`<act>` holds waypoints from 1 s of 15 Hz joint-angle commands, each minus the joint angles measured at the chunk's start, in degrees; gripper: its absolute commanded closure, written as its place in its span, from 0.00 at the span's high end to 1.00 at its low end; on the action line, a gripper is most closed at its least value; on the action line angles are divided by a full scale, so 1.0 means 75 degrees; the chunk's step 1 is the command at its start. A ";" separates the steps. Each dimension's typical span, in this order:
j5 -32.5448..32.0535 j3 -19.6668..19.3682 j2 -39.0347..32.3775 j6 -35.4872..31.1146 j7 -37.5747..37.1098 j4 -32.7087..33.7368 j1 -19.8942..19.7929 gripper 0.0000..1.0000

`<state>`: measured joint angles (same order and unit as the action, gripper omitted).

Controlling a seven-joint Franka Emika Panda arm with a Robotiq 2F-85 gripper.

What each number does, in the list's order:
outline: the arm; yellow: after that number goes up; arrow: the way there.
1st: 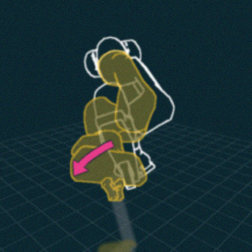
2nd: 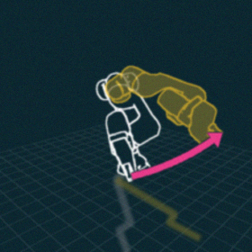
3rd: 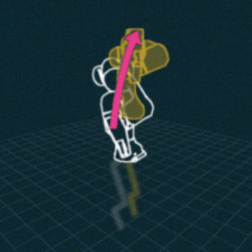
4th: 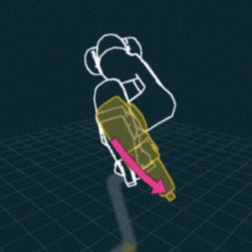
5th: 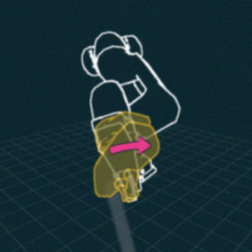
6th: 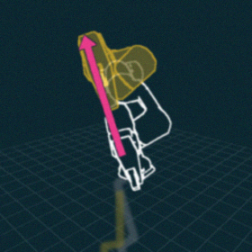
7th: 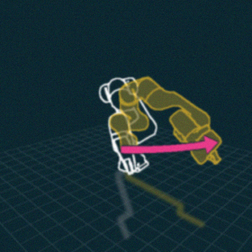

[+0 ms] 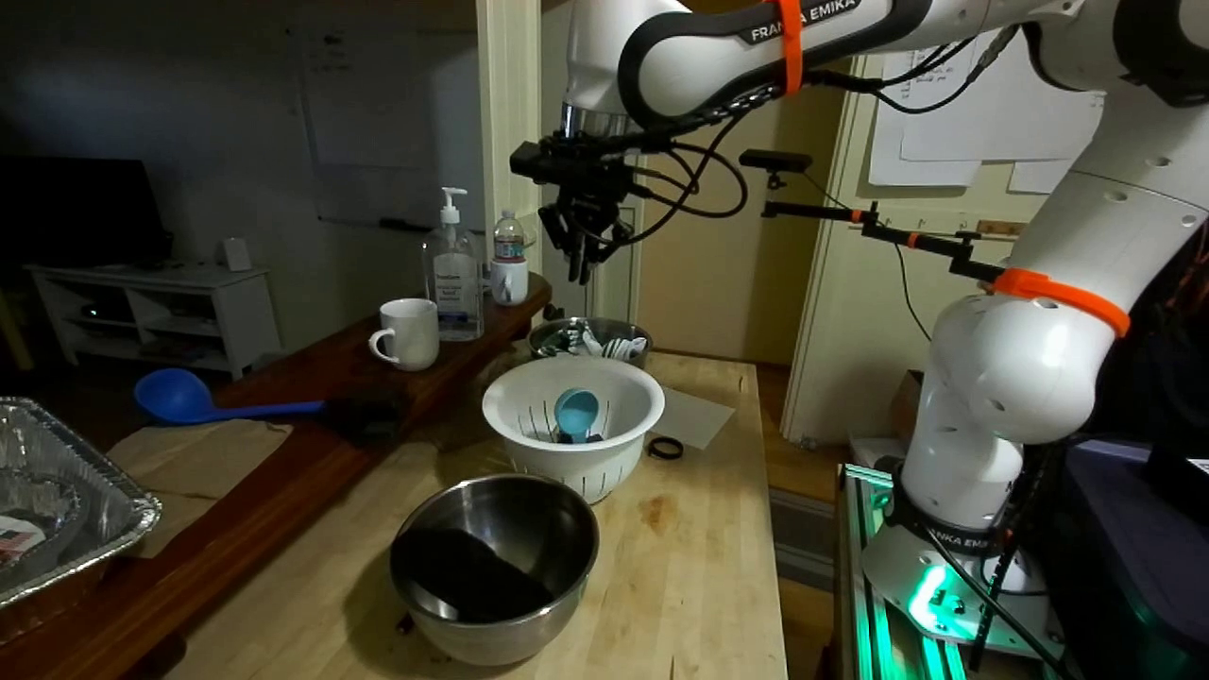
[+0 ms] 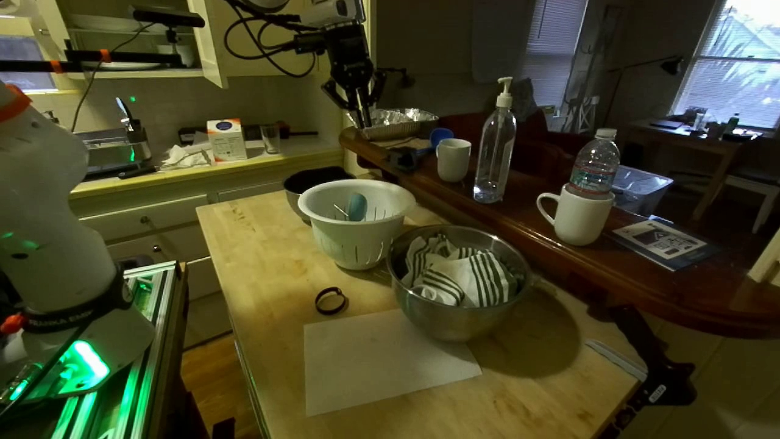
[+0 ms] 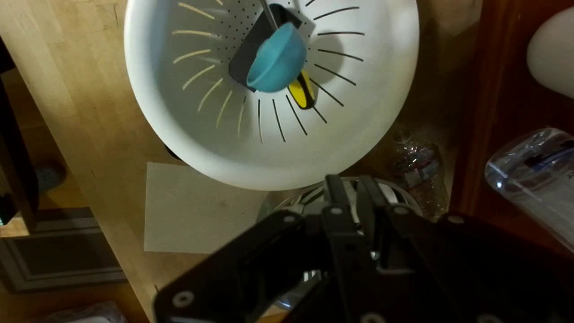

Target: Remove the blue measuring spoon from the colander.

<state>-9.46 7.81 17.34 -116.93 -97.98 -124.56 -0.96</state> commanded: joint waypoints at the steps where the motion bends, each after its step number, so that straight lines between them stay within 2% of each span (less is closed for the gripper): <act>1: 0.0003 0.0005 -0.0009 0.0014 0.0005 0.0013 -0.0003 0.15; 2: 0.0003 0.0005 -0.0011 0.0014 0.0005 0.0013 -0.0003 0.15; 3: 0.0003 0.0006 -0.0011 0.0014 0.0005 0.0013 -0.0003 0.04; 4: -0.0050 0.0074 -0.0248 0.0116 -0.0096 0.0191 -0.0001 0.40; 5: 0.0001 0.0083 -0.0369 0.0155 0.0004 0.0277 0.0039 0.41; 6: -0.0016 0.0121 -0.0590 0.0262 -0.0036 0.0419 0.0048 0.47; 9: -0.0108 0.0238 -0.1335 0.0471 -0.0198 0.0873 0.0111 0.69; 13: -0.0090 0.0224 -0.2457 0.1757 -0.0846 0.1534 0.0322 0.98; 15: 0.0119 0.0152 -0.2987 0.2336 -0.1008 0.1766 0.0509 1.00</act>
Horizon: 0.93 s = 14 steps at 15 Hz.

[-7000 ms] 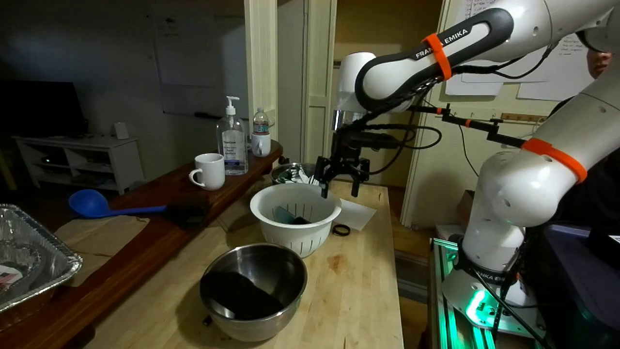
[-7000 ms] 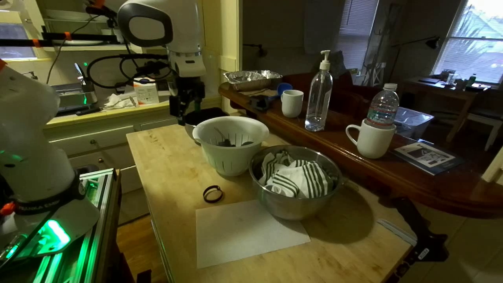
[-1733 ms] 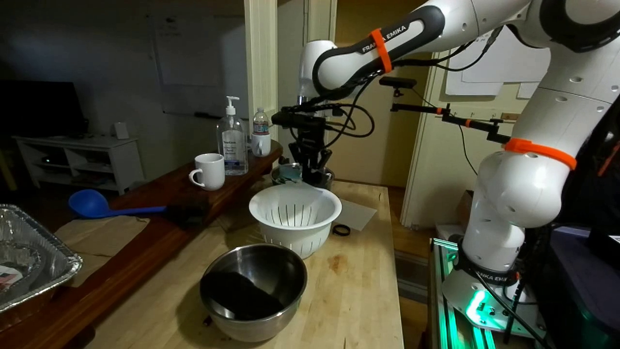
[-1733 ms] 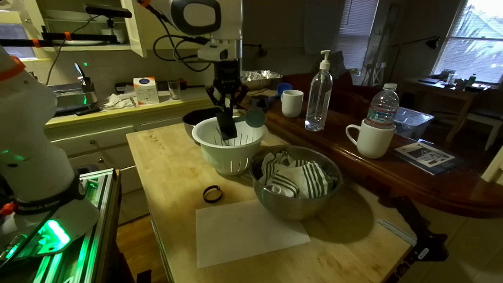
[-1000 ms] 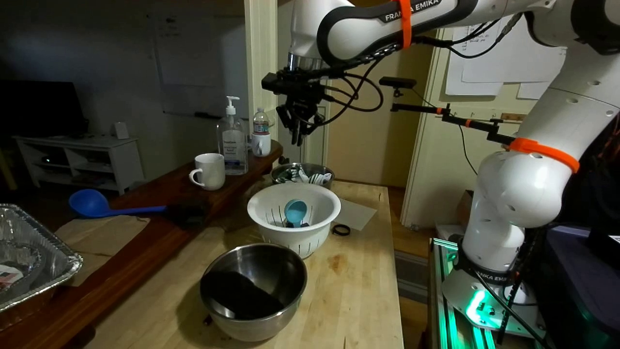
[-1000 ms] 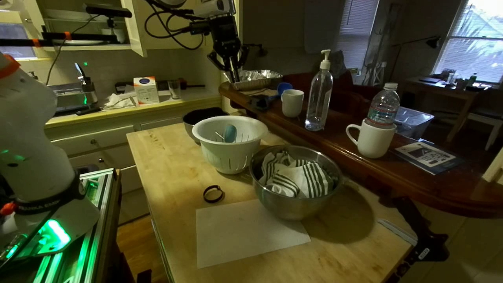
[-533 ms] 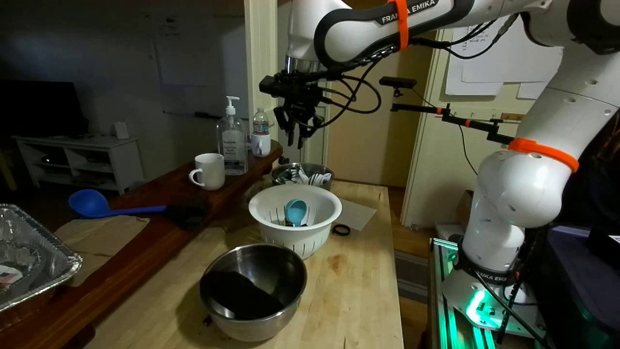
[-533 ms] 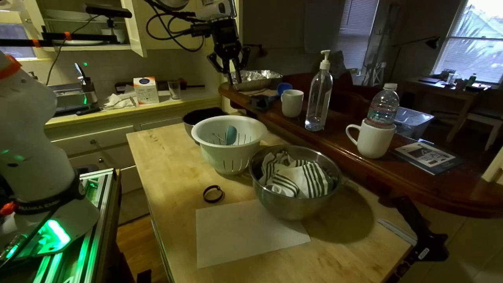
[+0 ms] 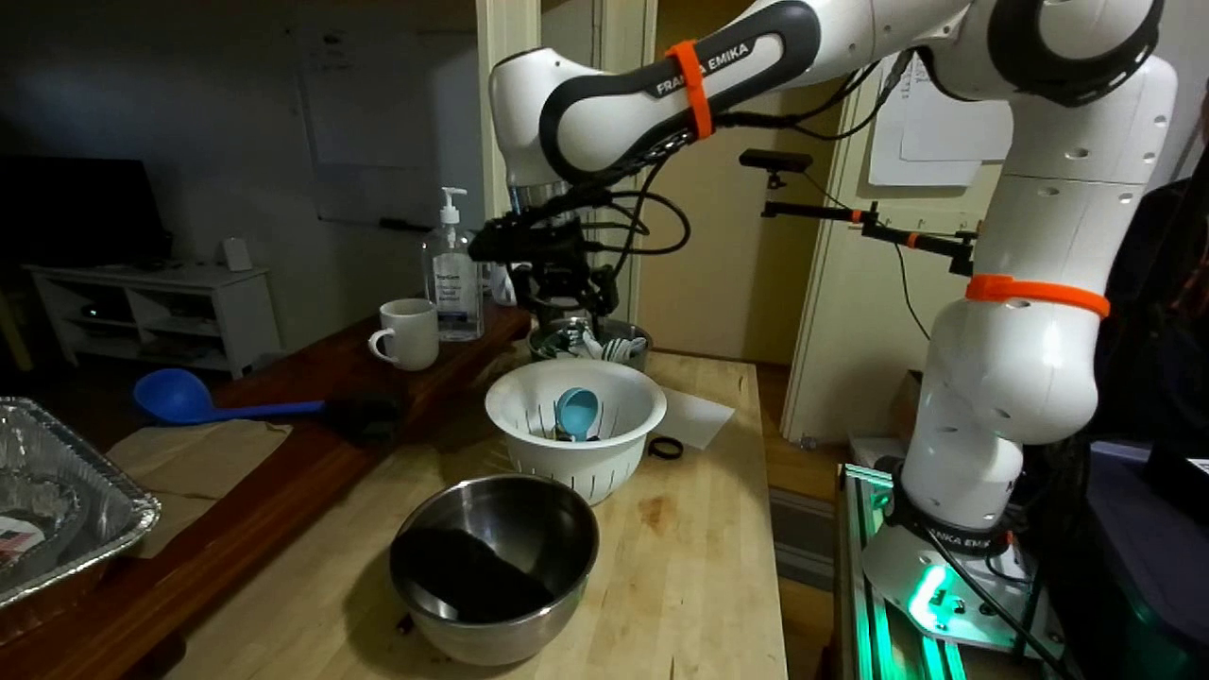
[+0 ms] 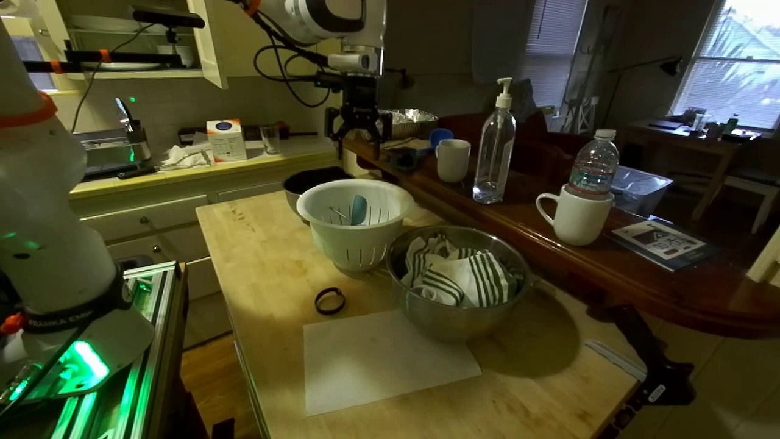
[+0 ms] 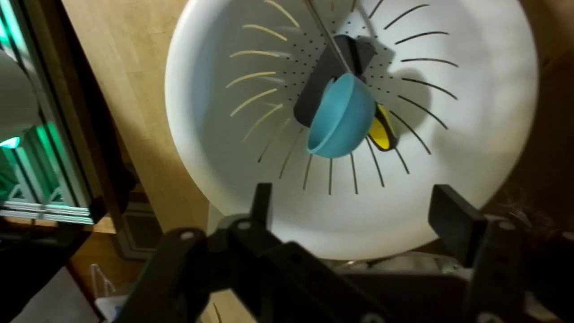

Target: Remove the blue measuring spoon from the colander.

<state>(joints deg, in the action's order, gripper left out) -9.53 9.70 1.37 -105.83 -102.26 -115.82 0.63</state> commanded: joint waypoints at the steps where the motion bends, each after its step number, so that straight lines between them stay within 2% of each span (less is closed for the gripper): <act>1: 0.0267 -0.0129 -0.1086 0.1087 -0.0524 0.0618 0.0392 1.00; 4: 0.0569 -0.0363 -0.1409 0.1406 -0.0727 0.0738 0.0479 1.00; 5: 0.0346 -0.0361 -0.1193 0.1072 -0.0541 0.0399 0.0583 1.00; 8: 0.0430 -0.0495 -0.1389 0.1154 -0.0573 0.0566 0.0587 1.00; 14: 0.0848 -0.0619 -0.0693 0.0664 -0.2664 -0.0354 0.0706 1.00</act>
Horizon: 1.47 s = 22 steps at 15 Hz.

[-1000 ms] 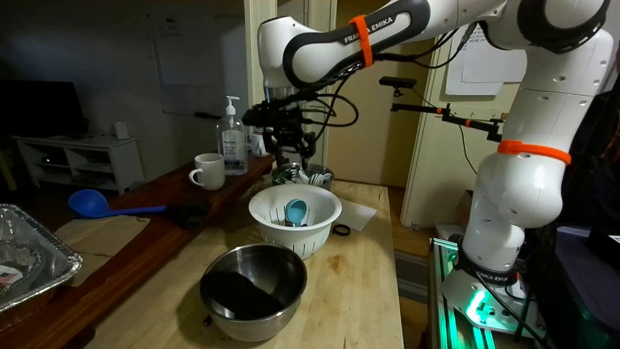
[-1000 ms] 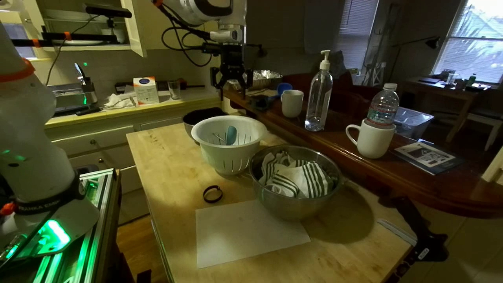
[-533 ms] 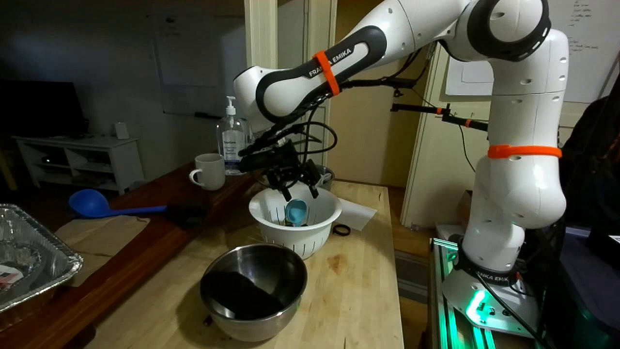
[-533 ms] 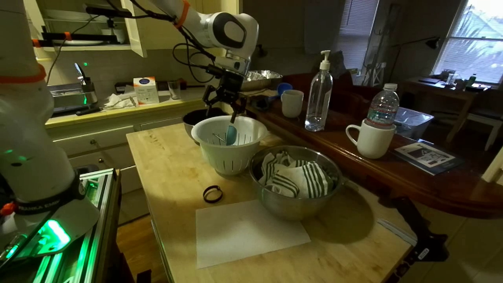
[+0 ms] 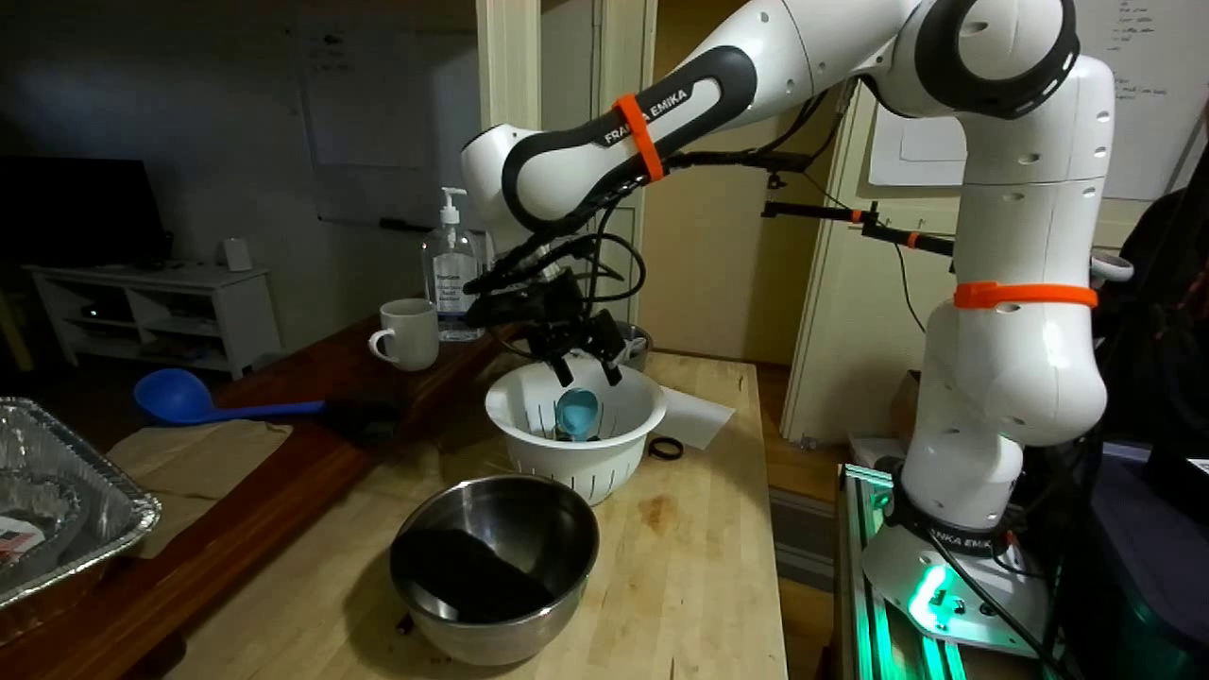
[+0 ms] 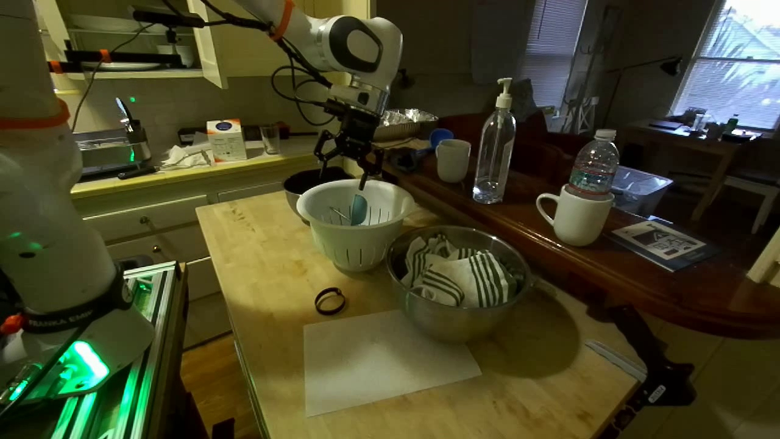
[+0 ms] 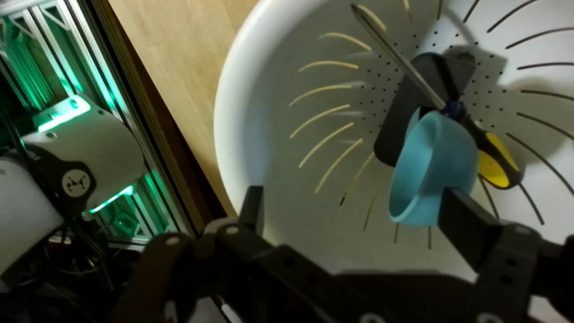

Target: Remove the blue measuring spoon from the colander.

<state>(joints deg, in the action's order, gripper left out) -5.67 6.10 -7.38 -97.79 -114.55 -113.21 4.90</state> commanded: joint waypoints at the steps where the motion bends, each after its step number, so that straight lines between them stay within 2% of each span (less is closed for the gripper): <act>1: 0.0380 -0.0159 0.0635 -0.0431 -0.1361 -0.0903 0.0130 1.00; 5: 0.0441 -0.0267 0.1002 -0.0036 -0.2588 -0.1267 0.0007 1.00; 6: 0.0298 -0.0216 0.0607 -0.0044 -0.1935 -0.0893 0.0034 1.00; 9: 0.0299 -0.0256 0.0795 -0.0046 -0.2289 -0.1029 -0.0010 1.00; 17: 0.0309 -0.0257 0.0812 -0.0041 -0.2209 -0.1059 -0.0014 1.00; 22: 0.0596 -0.0333 0.1254 -0.1739 -0.3047 -0.1319 -0.0093 1.00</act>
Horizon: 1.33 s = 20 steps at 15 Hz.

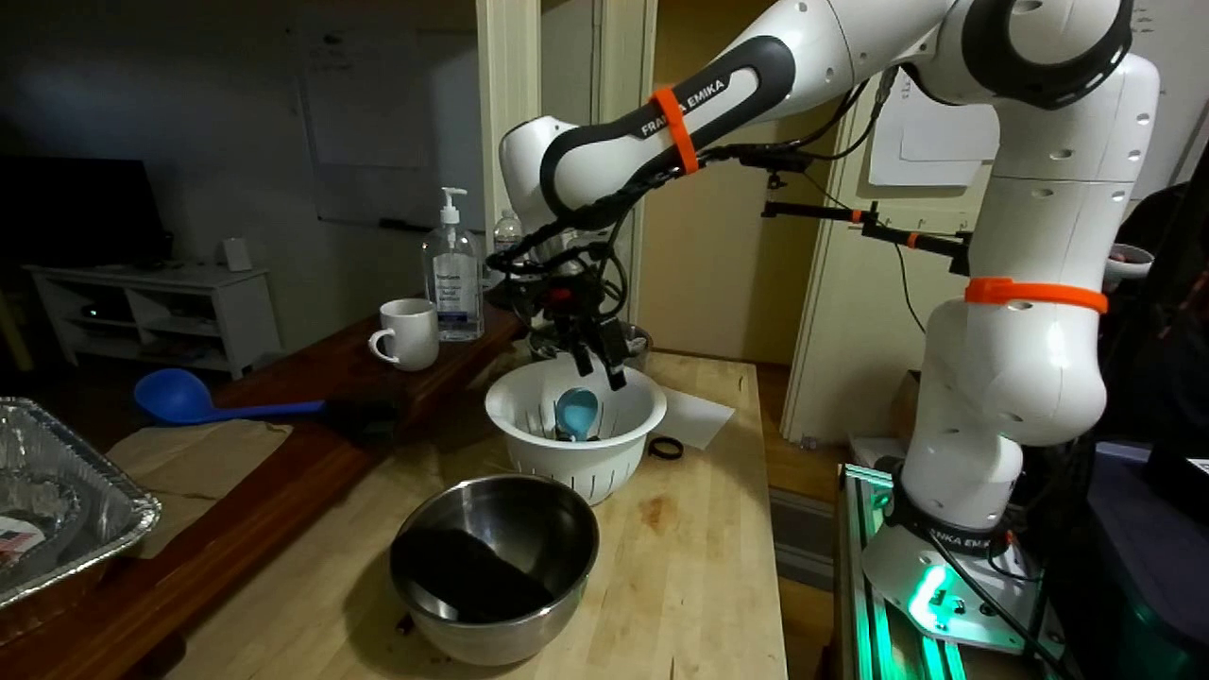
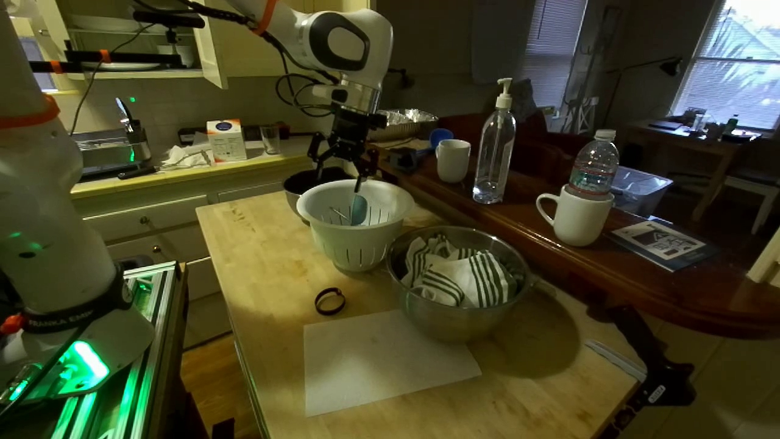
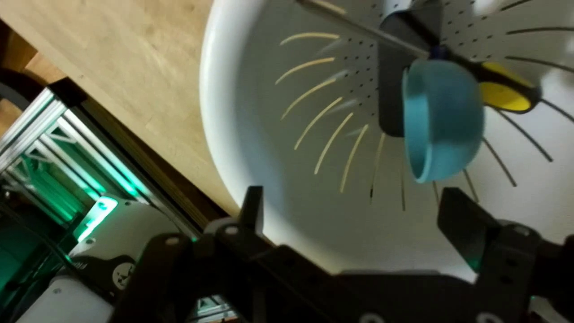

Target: Remove the blue measuring spoon from the colander.

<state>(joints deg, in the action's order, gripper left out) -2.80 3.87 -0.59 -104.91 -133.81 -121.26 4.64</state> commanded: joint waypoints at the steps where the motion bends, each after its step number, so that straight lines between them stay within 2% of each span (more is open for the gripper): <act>1: 0.0299 -0.0062 0.0387 -0.1129 -0.0519 -0.0285 -0.0100 1.00; 4: 0.0386 -0.0098 0.0279 -0.2224 -0.0823 -0.0406 -0.0170 1.00; 7: 0.0219 -0.0147 0.0004 -0.2809 -0.1093 -0.0517 -0.0239 1.00; 11: 0.0334 -0.0223 -0.0343 -0.2529 -0.0782 -0.0532 -0.0243 1.00; 18: 0.0320 -0.0319 -0.0592 -0.2538 -0.0519 -0.0504 -0.0237 0.99; 20: 0.0272 -0.0337 -0.0578 -0.2676 -0.0484 -0.0559 -0.0238 0.91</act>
<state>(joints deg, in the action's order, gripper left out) -0.94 1.66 -4.72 -123.71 -137.91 -124.96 2.80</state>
